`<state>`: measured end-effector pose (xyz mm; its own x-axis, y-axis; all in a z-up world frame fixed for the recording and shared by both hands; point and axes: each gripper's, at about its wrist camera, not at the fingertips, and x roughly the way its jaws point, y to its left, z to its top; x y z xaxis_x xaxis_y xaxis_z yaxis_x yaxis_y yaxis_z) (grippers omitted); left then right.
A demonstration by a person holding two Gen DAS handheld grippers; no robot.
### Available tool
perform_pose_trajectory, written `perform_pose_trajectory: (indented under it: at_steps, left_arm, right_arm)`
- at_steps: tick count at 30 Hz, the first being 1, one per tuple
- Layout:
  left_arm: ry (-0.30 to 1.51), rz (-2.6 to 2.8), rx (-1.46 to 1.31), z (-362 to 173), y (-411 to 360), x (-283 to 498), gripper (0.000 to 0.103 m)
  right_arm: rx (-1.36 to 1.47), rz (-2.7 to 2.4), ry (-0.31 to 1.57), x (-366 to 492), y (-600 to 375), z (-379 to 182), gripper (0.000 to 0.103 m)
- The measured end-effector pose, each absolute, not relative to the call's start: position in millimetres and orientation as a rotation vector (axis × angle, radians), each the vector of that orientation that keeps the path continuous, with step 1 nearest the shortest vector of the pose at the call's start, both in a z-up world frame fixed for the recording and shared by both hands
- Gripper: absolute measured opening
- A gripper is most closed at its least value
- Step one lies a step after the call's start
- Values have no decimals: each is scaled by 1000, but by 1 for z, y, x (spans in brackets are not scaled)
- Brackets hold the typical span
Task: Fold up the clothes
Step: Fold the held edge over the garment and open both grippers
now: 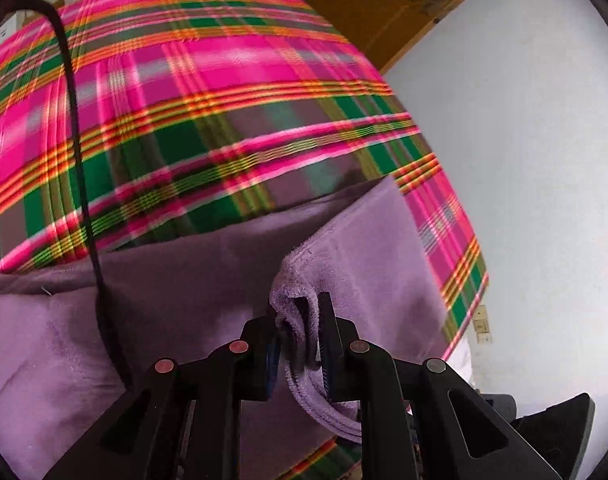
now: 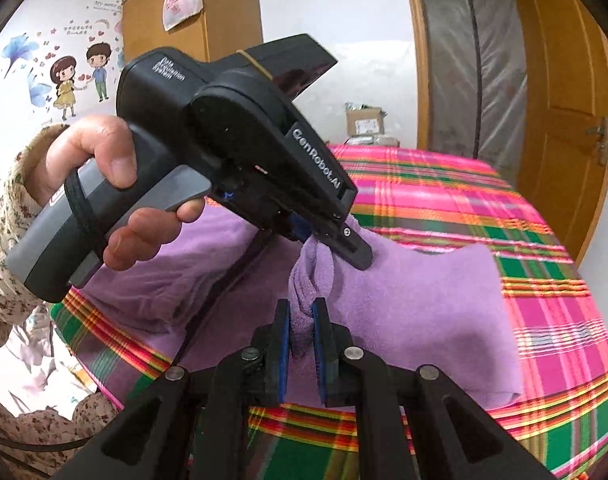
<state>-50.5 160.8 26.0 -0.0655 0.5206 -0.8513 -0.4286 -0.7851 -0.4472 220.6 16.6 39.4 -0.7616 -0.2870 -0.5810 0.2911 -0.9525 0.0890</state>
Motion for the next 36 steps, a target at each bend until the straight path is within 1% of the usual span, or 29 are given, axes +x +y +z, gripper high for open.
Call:
perform_pose_trajectory:
  at_steps: [5,11,16,17,18,21,24,30,36]
  left_arm:
    - [-110,1910,-1611,12,156,-54,17]
    - [-110,1913,-1617,8,154,-55,18]
    - [-123,1917,-1624,10,149,-54,21]
    - [-126,1932,-1620,13,147,-53,25]
    - [-124,1945,-1611,16,145,-51,27]
    - [-142,1962,-1574,31,139,-44,29]
    - [-155,1981,-1524,50,133,-33,34]
    - [-160,2002,-1486,78,120,-13,36]
    - [-178,2021,-1439,99,100,17,36]
  right_arm:
    - [943,-2654,1,216,12,26,11]
    - [990,-2618,-18,211,12,18,11]
    - [1051,-2572,-66,202,15,14,15]
    - [1057,-2567,-68,201,15,14,15]
    - [1059,-2564,-66,201,15,14,15]
    - [1062,-2559,-60,202,14,15,16]
    - [1057,-2547,-70,206,15,19,17]
    - [1024,-2508,-71,210,13,31,17]
    - [981,-2515,-15,220,8,42,17]
